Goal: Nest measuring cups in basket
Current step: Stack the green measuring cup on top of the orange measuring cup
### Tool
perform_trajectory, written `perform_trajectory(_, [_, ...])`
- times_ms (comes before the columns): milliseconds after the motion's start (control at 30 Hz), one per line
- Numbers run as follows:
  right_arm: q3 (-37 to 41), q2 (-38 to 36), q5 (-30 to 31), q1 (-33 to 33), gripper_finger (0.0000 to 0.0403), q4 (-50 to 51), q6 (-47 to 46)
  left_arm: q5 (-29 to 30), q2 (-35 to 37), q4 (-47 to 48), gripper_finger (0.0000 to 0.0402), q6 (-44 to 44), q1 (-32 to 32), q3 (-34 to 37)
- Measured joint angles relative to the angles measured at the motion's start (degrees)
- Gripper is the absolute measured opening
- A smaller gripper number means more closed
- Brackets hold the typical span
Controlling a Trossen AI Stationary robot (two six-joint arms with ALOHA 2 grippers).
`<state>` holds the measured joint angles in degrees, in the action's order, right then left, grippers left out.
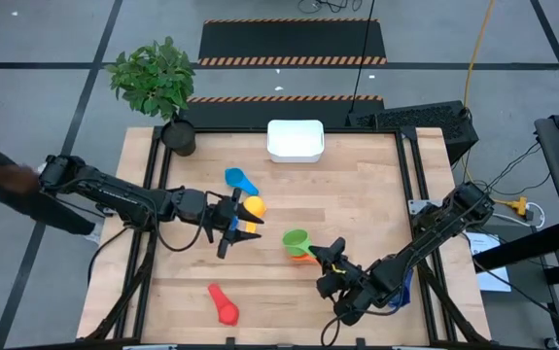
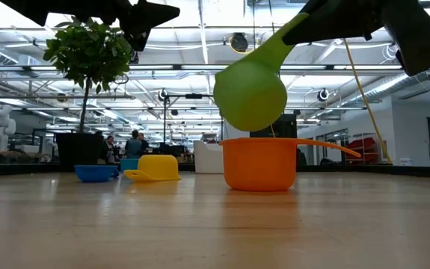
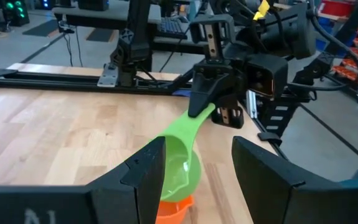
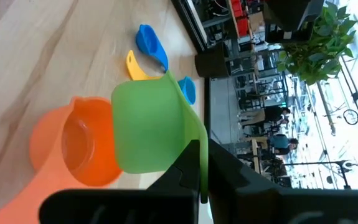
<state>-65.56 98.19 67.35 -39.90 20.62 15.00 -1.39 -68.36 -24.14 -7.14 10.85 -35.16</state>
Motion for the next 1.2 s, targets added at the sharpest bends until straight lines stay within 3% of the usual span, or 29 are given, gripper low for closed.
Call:
perform_trajectory(633, [0.0, 3.3, -3.0, 1.0, 0.0006, 1.2, 3.6, 0.0, 0.0, -0.2, 0.0186, 1.0, -0.1, 0.0])
perform_trajectory(900, [0.0, 3.3, -9.3, 2.3, 0.0044, 1.7, 3.3, 0.0, 0.0, -0.2, 0.0186, 1.0, -0.6, 0.0])
perform_trajectory(1200, [0.0, 2.2, -16.4, 3.9, 0.0112, 2.9, -4.1, 0.0, 0.0, -0.2, 0.0186, 0.6, -0.6, 0.0])
